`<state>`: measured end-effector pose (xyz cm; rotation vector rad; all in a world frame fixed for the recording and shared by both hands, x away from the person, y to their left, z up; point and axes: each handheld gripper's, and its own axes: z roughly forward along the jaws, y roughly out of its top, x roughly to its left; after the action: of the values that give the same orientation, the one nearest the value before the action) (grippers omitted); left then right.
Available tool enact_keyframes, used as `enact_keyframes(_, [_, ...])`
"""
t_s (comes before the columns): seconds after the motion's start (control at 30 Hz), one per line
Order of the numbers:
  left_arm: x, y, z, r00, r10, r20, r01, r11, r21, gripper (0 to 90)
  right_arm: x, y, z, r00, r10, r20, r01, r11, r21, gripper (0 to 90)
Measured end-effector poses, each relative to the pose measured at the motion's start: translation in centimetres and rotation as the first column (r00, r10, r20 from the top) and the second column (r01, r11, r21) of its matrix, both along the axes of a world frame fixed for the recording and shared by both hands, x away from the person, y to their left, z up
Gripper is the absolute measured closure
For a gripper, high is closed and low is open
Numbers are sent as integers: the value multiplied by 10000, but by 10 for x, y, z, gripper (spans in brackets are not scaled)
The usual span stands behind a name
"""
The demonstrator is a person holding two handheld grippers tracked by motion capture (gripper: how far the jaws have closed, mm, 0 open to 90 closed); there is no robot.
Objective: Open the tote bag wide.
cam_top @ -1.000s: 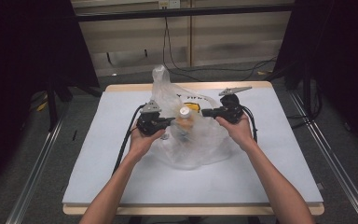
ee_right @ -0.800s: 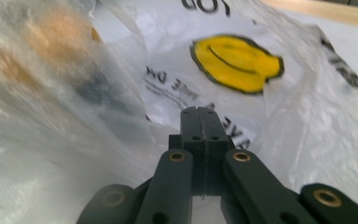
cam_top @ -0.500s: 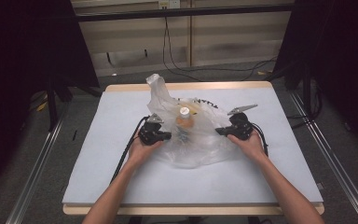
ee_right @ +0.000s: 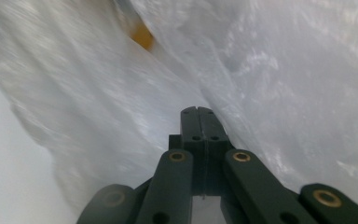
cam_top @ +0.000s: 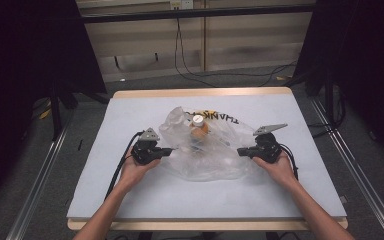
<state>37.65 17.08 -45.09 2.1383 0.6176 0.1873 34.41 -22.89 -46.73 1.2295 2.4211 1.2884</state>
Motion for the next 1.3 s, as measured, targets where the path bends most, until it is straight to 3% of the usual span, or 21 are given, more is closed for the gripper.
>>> enact_keyframes(0.2, [-20,1,36,9963,-440,735,529,9909,-1237,900,-1,8,27,9972,89,749,-150,9965,817,900])
enact_keyframes(0.3, [-25,-3,46,9931,-583,1022,723,9876,-1393,900,-1,9,38,9951,89,986,-199,9936,1109,900])
enact_keyframes(0.33, [-25,-10,57,9900,-751,1194,952,9803,-1728,900,0,10,42,9941,34,1088,-168,9923,1228,900])
enact_keyframes(0.47, [-21,-29,76,9844,-887,1519,1207,9687,-2167,900,5,16,54,9909,-3,1348,-203,9882,1516,900])
enact_keyframes(0.53, [-19,-38,84,9819,-1014,1600,1393,9589,-2471,900,8,18,59,9892,17,1464,-246,9877,1543,900])
enact_keyframes(0.6, [-17,-45,92,9788,-1116,1717,1535,9548,-2546,900,11,20,64,9876,-34,1571,-238,9850,1708,900])
enact_keyframes(0.7, [-11,-58,107,9773,-1188,1753,1681,9385,-3016,900,16,21,70,9867,-103,1622,-196,9831,1821,900])
enact_keyframes(0.73, [-9,-61,109,9759,-1195,1827,1716,9372,-3036,900,17,21,71,9864,-122,1636,-190,9821,1873,900])
enact_keyframes(0.8, [-2,-66,116,9778,-1209,1710,1729,9266,-3339,900,19,23,73,9863,-107,1645,-200,9827,1841,900])
enact_keyframes(0.87, [8,-70,122,9801,-966,1732,1510,9295,-3365,900,23,25,74,9865,-104,1631,-205,9823,1864,900])
enact_keyframes(0.93, [19,-71,124,9858,-597,1568,1092,9378,-3295,900,27,27,74,9868,-115,1613,-184,9830,1826,900])
enact_keyframes(1.0, [33,-70,122,9897,-278,1405,693,9513,-3003,900,31,28,73,9877,-101,1562,-185,9834,1805,900])
enact_keyframes(1.07, [45,-69,117,9909,200,1332,104,9745,-2240,900,36,29,70,9892,-42,1465,-216,9845,1741,900])
enact_keyframes(1.1, [51,-69,112,9912,293,1290,-44,9819,-1891,900,37,30,68,9899,-20,1418,-223,9852,1700,900])
enact_keyframes(1.17, [62,-68,101,9920,627,1098,-488,9909,-1252,900,41,31,62,9915,89,1296,-303,9860,1638,900])
enact_keyframes(1.23, [71,-71,87,9944,633,842,-585,9966,-580,900,43,32,56,9937,105,1115,-280,9874,1559,900])
enact_keyframes(1.3, [75,-73,74,9953,613,752,-608,9981,-92,900,46,34,48,9954,233,932,-353,9910,1292,900])
